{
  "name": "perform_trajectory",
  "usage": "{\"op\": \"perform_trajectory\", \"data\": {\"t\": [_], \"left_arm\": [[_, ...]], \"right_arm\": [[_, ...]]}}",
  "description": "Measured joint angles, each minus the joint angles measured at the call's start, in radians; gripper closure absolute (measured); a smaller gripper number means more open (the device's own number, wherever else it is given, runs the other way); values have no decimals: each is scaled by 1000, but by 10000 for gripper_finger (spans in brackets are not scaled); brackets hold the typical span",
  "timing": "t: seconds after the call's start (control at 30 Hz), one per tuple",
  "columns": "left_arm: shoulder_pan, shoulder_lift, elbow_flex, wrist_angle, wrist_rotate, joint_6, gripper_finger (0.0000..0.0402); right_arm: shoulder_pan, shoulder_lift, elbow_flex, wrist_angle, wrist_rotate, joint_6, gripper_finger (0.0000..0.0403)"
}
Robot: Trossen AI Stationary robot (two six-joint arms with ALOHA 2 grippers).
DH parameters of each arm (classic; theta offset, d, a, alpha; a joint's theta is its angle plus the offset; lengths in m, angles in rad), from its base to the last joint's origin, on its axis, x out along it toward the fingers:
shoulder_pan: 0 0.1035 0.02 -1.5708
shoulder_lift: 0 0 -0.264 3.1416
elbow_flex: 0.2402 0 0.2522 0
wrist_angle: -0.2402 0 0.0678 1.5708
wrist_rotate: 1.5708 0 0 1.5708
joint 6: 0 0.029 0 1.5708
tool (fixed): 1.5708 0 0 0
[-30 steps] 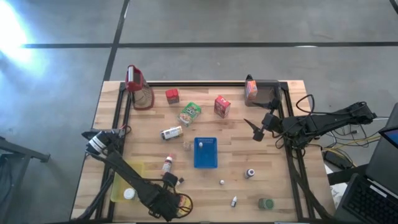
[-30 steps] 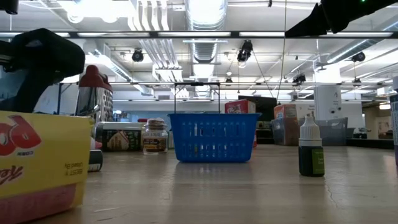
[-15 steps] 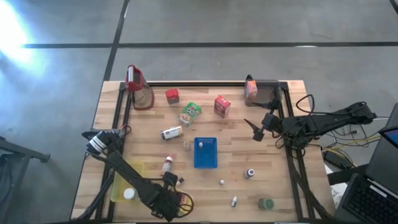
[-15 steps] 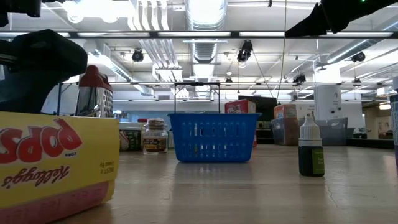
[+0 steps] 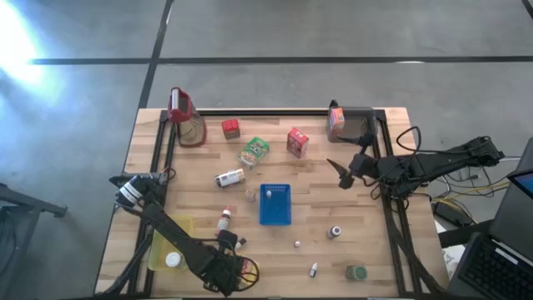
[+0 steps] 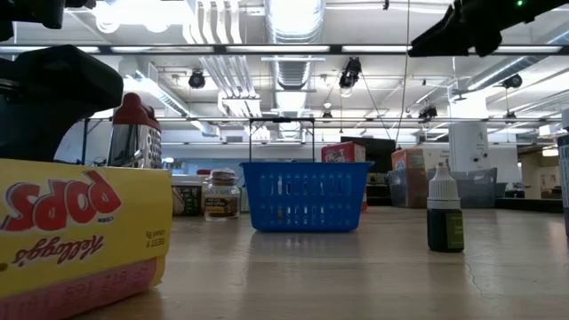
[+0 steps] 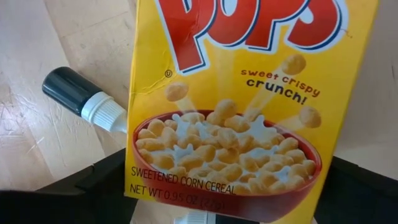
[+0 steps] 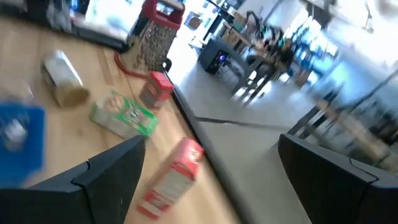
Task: Pick & Place Kitchen Items
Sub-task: Put the yellow cereal box into the black bin
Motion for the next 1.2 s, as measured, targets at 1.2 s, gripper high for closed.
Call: {"op": "perform_trajectory", "data": {"t": [1.2], "left_arm": [[74, -2, 300, -226, -636, 95, 44]], "right_arm": [[0, 0, 0, 9, -53, 775, 39]]}}
